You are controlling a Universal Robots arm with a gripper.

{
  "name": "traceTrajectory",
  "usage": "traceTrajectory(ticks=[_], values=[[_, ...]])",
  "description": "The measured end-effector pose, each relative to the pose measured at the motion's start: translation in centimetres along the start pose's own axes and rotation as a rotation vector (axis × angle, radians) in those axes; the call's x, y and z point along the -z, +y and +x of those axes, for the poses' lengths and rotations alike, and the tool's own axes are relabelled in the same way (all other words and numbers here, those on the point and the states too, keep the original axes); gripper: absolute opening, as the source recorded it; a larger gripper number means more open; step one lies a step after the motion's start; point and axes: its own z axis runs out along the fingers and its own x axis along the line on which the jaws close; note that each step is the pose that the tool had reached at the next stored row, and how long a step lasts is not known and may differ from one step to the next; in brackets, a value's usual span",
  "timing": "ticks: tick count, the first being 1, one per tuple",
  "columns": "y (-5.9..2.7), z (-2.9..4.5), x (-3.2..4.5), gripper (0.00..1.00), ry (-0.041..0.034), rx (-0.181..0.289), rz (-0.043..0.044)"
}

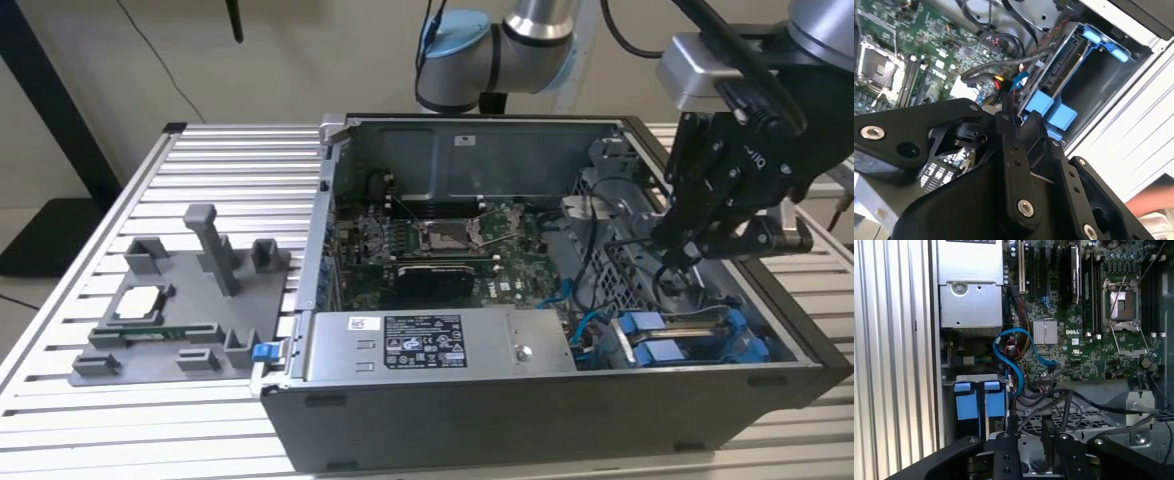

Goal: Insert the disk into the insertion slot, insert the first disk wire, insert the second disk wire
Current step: 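Insert the disk into the insertion slot, then insert the first disk wire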

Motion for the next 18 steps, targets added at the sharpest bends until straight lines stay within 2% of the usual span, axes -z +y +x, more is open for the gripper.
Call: traceTrajectory(ticks=[3, 4, 5, 8, 11, 14, 15, 18], values=[[-0.09, -0.09, -0.04, 1.00, -0.0420, 0.002, -0.0023], [-0.24, -0.09, -0.07, 1.00, -0.0520, 0.002, -0.0029], [-0.47, -0.10, -0.11, 1.00, -0.0590, 0.002, -0.0033], [-1.06, -0.09, -0.37, 1.00, -0.0727, 0.003, -0.0042], [-1.11, 0.01, -0.64, 1.00, -0.0807, -0.001, -0.0041], [-1.13, 0.03, -0.74, 1.00, -0.0960, -0.007, -0.0041], [-1.12, 0.03, -0.76, 0.00, -0.1030, -0.010, -0.0040], [-1.11, 0.05, -0.87, 0.00, -0.1173, -0.020, -0.0028]])
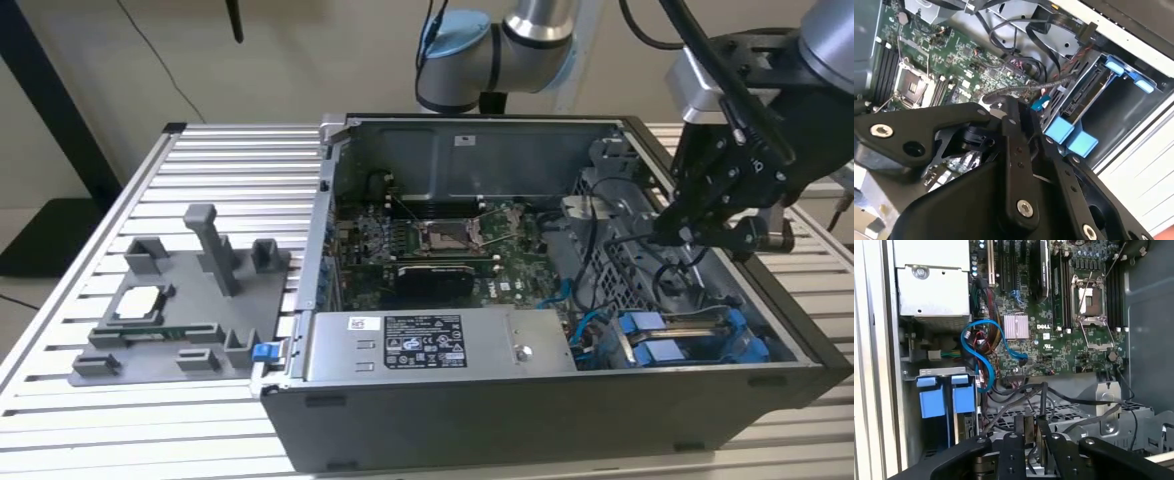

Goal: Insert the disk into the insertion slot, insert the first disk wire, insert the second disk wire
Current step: 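Insert the first disk wire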

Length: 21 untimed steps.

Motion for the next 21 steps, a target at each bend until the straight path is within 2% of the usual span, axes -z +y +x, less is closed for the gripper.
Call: traceTrajectory(ticks=[5, 9, 14, 17, 21], values=[[-0.01, 0.09, -0.31, 0.00, -0.0021, -0.004, 0.0011], [-0.02, 0.12, -0.37, 0.00, 0.0060, -0.001, 0.0005], [-0.03, 0.11, -0.37, 0.00, 0.0127, 0.048, -0.0086], [-0.05, 0.15, -0.36, 0.00, 0.0130, 0.065, -0.0020], [-0.04, 0.15, -0.36, 0.00, 0.0130, 0.065, -0.0019]])
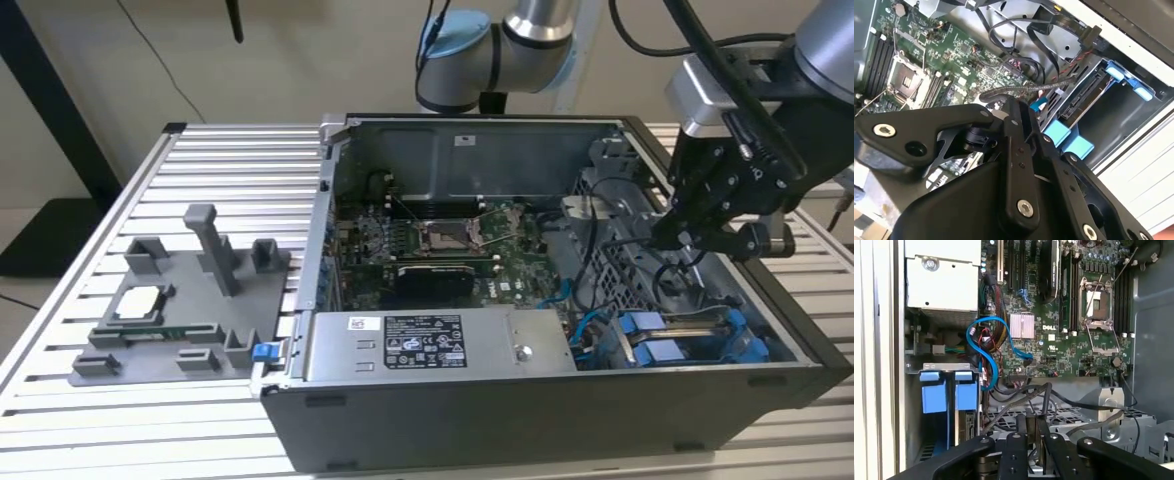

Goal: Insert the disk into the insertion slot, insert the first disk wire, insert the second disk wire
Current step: 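Insert the first disk wire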

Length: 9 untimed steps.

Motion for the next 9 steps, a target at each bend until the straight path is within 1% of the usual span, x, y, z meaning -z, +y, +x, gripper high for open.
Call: traceTrajectory(ticks=[1, 2, 3, 6, 8, 9], values=[[0.00, 0.01, 0.00, 0.00, 0.0005, 0.000, 0.0000], [0.00, 0.00, -0.01, 0.00, 0.0030, 0.000, 0.0008], [0.01, 0.01, -0.02, 0.00, 0.0113, 0.000, 0.0032], [0.00, 0.02, -0.04, 0.00, 0.0581, 0.002, 0.0143], [0.00, 0.02, -0.05, 0.00, 0.0934, 0.003, 0.0222], [0.00, 0.03, -0.08, 0.00, 0.1092, 0.004, 0.0268]])
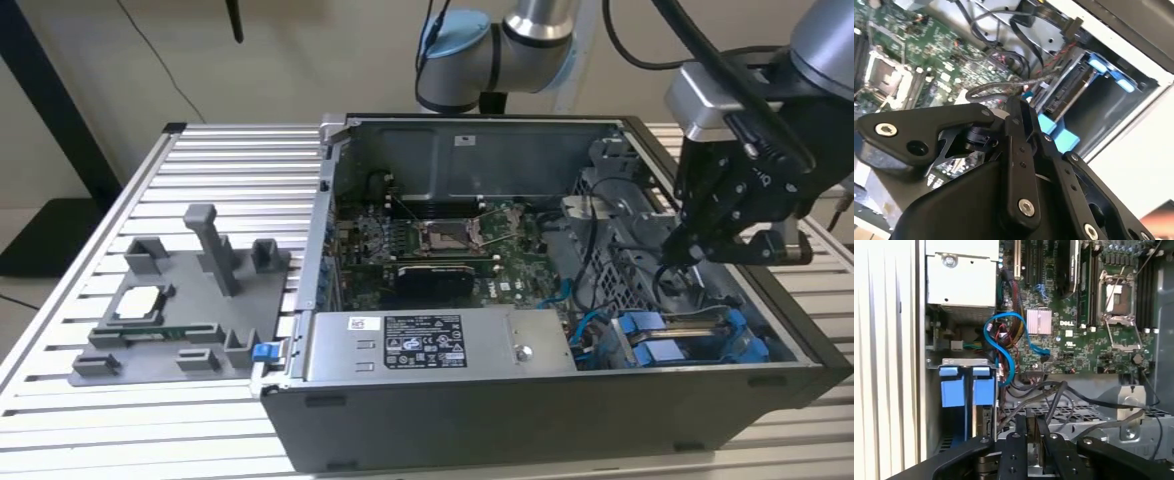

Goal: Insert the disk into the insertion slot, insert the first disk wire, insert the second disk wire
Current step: 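Insert the first disk wire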

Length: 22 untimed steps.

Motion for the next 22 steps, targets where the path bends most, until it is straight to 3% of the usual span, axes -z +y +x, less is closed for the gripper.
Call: traceTrajectory(ticks=[6, 8, 12, 13, 22], values=[[0.00, 0.01, -0.05, 0.00, 0.0924, 0.005, 0.0330], [0.00, 0.01, -0.10, 0.00, 0.1070, 0.006, 0.0501], [-0.01, 0.05, -0.30, 0.00, 0.1141, 0.008, 0.0824], [-0.01, 0.06, -0.39, 0.00, 0.1153, 0.007, 0.0864], [-0.70, 0.21, -1.32, 0.00, 0.1175, -0.008, 0.0903]])
